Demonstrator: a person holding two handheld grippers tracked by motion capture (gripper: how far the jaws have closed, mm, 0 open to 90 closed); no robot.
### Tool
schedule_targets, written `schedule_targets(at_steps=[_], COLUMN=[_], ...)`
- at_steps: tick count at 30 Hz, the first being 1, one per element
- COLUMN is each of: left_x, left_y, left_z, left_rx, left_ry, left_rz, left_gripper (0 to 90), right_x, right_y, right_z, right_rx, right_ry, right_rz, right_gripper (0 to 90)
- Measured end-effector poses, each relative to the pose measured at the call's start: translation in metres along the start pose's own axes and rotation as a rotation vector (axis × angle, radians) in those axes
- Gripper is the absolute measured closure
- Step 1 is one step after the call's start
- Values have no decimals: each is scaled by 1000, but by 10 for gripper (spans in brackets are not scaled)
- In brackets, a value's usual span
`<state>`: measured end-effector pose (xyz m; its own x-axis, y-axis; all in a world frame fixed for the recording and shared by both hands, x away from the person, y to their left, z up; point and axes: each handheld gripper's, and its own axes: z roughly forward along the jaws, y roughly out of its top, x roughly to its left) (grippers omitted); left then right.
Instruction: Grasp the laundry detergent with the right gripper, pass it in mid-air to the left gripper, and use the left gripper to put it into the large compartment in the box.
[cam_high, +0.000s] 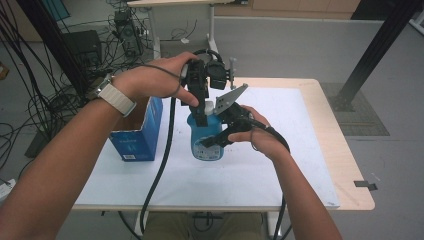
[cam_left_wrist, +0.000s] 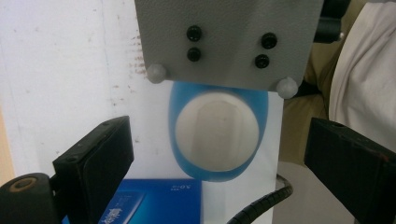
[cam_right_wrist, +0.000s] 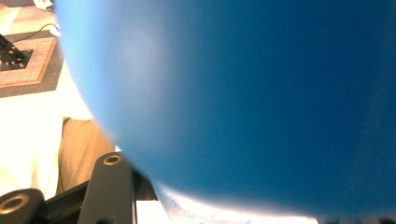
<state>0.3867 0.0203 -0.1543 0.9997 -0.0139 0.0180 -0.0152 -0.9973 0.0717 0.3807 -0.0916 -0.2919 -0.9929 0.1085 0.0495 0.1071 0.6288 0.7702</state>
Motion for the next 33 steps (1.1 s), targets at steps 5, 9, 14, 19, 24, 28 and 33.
schedule_targets(at_steps=[5, 9, 14, 19, 24, 28, 33], left_x=[0, 0, 0, 0, 0, 0, 1], left_y=[-1, -1, -1, -2, -1, -2, -1], left_z=[0, 0, 1, 1, 3, 5, 8], left_rx=[-1, -3, -7, -6, -12, -18, -27], left_ry=[3, 4, 7, 13, 15, 18, 16], left_rz=[-2, -4, -3, 1, 1, -1, -2], left_gripper=[86, 85, 85, 84, 84, 80, 81], right_x=[0, 0, 0, 0, 1, 1, 2], right_y=[-1, 0, 0, 0, 1, 1, 2], right_z=[1, 1, 1, 1, -1, -2, -3], right_rx=[8, 5, 7, 6, 2, -4, -7], right_ry=[0, 1, 2, 4, 0, -4, -2], right_rz=[3, 4, 3, 8, 5, 2, -1], right_gripper=[439, 438, 439, 439, 439, 439, 439])
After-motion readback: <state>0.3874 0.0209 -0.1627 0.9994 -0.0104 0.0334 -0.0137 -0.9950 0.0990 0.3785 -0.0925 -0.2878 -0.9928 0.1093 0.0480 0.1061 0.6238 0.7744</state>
